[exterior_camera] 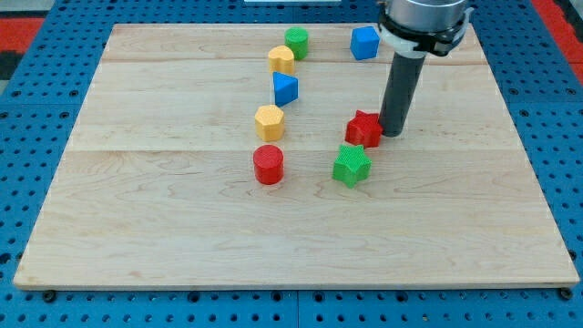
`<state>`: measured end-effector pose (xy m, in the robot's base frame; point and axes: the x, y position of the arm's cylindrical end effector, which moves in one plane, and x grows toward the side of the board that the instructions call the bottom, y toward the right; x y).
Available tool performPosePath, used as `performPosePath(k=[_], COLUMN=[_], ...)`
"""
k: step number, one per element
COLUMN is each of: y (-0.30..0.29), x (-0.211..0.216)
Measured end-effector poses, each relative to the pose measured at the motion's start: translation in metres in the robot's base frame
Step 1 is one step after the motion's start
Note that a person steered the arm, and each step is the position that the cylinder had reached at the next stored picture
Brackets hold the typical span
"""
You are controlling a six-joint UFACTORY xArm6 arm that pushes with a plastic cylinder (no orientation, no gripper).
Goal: Move the yellow blocks and the blue triangle to the left of the board
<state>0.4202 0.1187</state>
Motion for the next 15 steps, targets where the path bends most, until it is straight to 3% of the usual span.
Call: performPosePath(k=[1,2,3,6,7,8,9,11,12,14,15], y=[0.018,0.072,0.086,-0.045,-0.107,-0.132,-0.141,-0.101,-0.104,-0.16,-0.123], x=[-0.006,-0.049,-0.094,-0.134,-0.134,-0.131,-0.102,-0.097,-0.055,-0.069,-0.058])
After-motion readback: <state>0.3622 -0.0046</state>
